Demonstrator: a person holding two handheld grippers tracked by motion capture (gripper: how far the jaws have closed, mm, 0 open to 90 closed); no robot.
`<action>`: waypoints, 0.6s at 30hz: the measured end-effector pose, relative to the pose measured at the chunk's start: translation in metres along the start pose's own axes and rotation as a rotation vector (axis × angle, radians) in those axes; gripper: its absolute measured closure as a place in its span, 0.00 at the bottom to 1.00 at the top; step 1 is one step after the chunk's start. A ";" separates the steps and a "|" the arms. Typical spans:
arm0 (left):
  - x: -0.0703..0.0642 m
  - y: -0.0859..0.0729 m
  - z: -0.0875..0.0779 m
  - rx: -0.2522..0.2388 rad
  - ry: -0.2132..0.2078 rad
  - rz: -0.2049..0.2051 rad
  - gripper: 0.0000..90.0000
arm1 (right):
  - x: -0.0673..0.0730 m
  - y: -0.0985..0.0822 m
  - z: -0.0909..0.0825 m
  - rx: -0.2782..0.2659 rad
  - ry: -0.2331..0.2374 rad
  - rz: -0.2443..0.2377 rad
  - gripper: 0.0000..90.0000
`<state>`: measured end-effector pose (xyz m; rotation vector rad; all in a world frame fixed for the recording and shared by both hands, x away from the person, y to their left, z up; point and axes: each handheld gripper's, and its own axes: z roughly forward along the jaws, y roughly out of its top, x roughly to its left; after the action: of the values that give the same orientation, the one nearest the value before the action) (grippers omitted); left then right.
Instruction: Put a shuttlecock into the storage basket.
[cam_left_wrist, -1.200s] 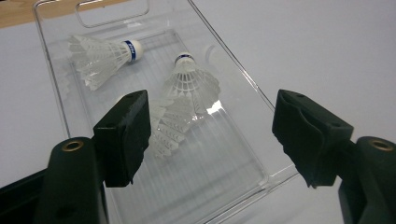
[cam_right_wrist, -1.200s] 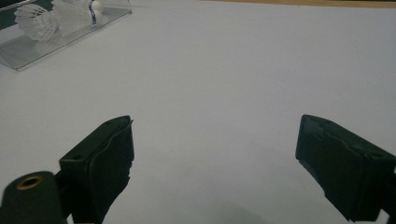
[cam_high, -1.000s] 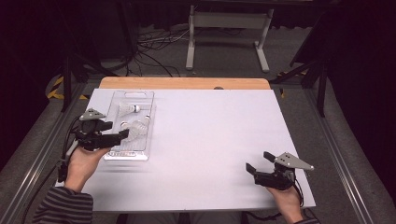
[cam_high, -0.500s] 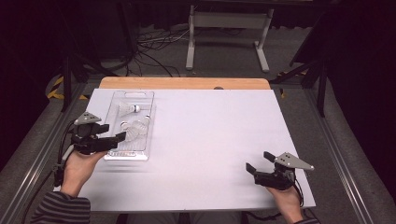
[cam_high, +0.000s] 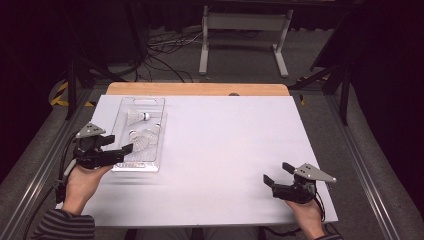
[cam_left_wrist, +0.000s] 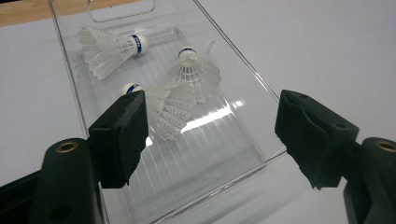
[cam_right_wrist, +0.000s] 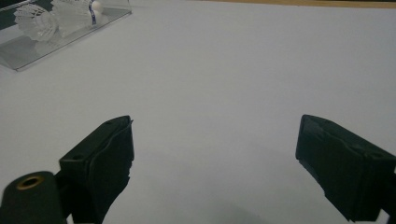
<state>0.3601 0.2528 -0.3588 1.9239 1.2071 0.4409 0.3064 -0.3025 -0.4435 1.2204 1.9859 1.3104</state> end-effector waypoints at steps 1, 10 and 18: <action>0.000 -0.001 0.000 -0.003 -0.004 0.000 0.30 | 0.000 0.000 0.000 0.000 0.000 0.001 0.13; 0.000 -0.009 -0.004 -0.018 -0.023 -0.013 0.30 | 0.000 0.000 0.000 0.002 0.000 0.002 0.13; -0.001 -0.014 -0.005 -0.030 -0.025 -0.020 0.30 | 0.000 0.000 0.000 0.001 0.000 0.000 0.13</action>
<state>0.3485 0.2567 -0.3667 1.8850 1.1956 0.4213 0.3063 -0.3024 -0.4434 1.2205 1.9864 1.3095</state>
